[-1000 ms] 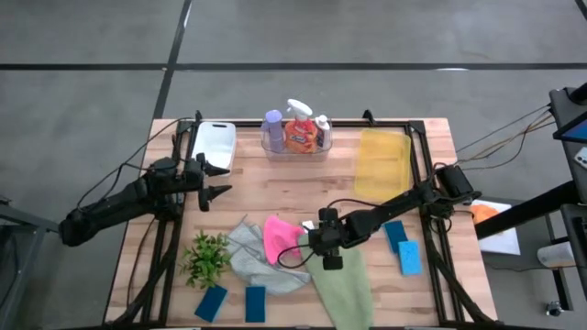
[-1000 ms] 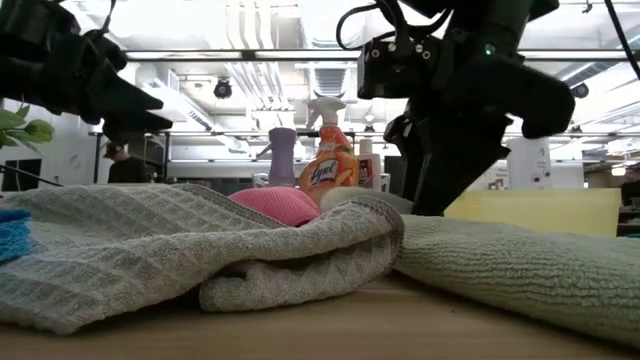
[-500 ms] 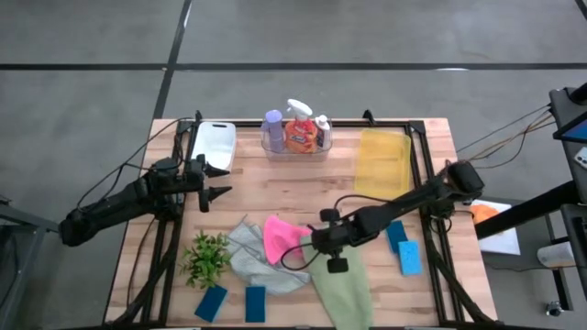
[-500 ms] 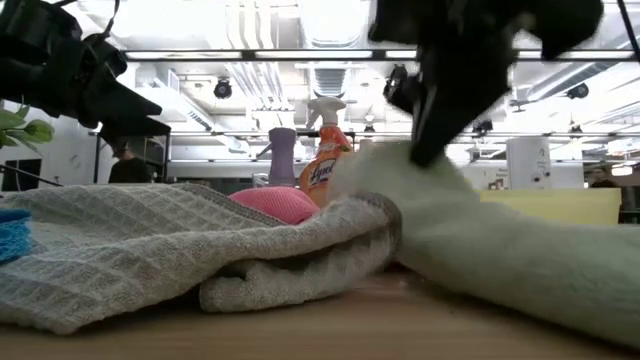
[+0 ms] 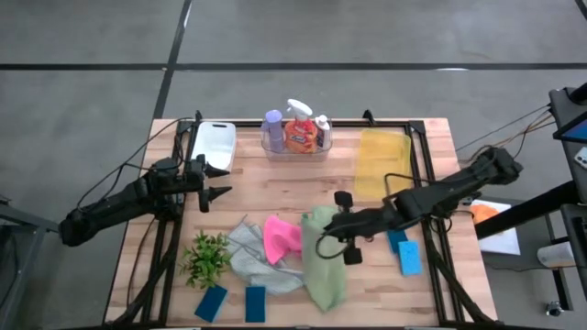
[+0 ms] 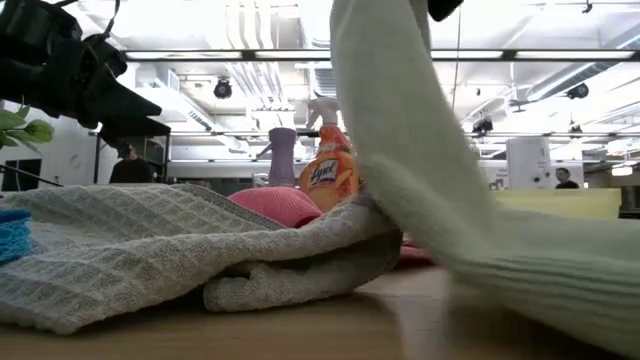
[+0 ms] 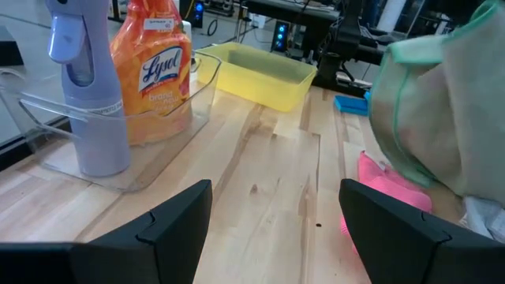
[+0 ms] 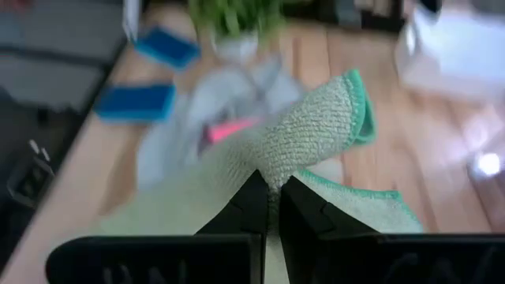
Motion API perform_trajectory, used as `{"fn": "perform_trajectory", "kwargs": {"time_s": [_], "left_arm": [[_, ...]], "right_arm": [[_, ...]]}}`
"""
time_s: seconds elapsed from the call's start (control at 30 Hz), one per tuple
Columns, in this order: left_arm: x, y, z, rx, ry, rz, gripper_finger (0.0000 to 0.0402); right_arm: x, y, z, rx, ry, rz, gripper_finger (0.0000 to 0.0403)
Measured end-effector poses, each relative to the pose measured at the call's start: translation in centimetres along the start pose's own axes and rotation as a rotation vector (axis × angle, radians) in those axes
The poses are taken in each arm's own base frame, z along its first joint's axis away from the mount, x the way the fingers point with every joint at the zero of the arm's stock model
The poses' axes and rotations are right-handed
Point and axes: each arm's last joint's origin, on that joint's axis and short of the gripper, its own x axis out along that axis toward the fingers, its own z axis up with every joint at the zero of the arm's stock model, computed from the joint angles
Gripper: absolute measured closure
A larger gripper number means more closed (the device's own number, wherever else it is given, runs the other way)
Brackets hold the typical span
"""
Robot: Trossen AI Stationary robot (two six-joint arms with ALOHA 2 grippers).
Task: Pick & Place Kitchen Items
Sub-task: Put the green towel into the yellow bin
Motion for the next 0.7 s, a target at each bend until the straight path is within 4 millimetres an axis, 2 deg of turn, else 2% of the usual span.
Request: {"fn": "perform_trajectory", "kwargs": {"time_s": [0.13, 0.37, 0.53, 0.7], "left_arm": [[0.0, 0.0, 0.0, 0.0, 0.0, 0.0, 0.0115], [0.0, 0.0, 0.0, 0.0, 0.001, 0.0, 0.0115], [0.0, 0.0, 0.0, -0.001, 0.002, 0.0, 0.0115], [0.0, 0.0, 0.0, -0.001, 0.003, 0.0, 0.0115]], "right_arm": [[-0.1, -0.2, -1.5, -0.02, -0.214, 0.025, 0.0385], [-0.3, -0.9, -6.4, -0.026, -0.566, 0.059, 0.0385], [-1.2, -1.7, -9.5, 0.022, -0.689, 0.032, 0.0385], [-2.2, -2.7, -10.5, 0.103, -0.714, -0.136, 0.0385]]}}
